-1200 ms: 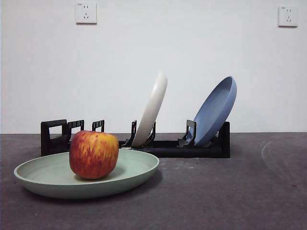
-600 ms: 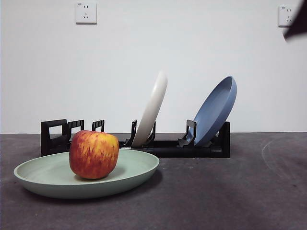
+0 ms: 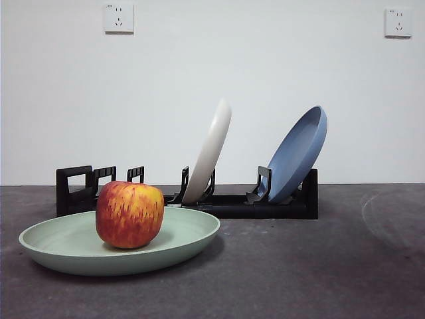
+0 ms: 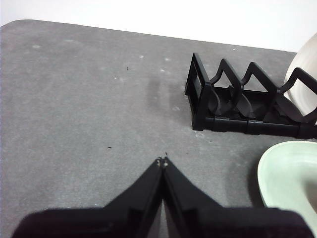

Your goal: Take the green plate from the plate rack,put the plate on the table,take the apple from the table,put the apple in the plate

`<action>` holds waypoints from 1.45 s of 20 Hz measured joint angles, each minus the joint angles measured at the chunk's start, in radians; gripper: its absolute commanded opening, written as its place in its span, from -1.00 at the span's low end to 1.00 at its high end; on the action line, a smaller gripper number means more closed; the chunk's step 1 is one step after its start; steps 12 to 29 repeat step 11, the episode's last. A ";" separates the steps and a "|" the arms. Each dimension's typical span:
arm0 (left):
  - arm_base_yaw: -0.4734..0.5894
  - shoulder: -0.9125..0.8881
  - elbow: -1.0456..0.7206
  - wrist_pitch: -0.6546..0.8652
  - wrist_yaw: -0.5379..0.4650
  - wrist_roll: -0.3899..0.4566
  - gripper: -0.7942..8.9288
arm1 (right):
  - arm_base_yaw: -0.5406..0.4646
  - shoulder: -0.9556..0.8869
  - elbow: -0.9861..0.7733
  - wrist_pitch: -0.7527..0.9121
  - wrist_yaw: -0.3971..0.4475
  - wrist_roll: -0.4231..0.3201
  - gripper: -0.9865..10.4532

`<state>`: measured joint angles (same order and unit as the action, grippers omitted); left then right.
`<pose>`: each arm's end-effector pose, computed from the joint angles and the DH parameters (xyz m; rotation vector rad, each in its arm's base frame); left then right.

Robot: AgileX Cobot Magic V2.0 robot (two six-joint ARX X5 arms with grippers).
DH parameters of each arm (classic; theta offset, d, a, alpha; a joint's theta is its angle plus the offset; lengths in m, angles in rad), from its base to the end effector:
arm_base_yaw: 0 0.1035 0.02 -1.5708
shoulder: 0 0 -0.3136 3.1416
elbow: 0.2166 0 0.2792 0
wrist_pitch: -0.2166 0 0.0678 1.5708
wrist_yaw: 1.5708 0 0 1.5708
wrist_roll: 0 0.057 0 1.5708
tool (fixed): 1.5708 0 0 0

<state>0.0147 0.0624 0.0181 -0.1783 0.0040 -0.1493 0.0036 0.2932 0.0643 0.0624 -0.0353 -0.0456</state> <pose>0.1038 0.0013 0.1434 -0.1508 0.2214 0.0273 0.1220 0.0025 0.1700 -0.0428 0.1656 0.0426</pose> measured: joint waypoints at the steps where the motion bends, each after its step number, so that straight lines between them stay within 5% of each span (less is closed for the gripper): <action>1: 0.000 0.000 0.000 0.000 0.000 0.000 -0.84 | -0.002 -0.037 -0.013 -0.008 0.006 -0.003 -0.83; 10: 0.000 0.000 0.000 0.000 0.000 0.000 -0.84 | -0.003 -0.248 -0.039 -0.249 0.009 -0.027 -0.82; 29: 0.000 0.000 0.000 0.000 0.000 0.000 -0.84 | -0.003 -0.263 -0.040 -0.254 0.010 -0.030 -0.82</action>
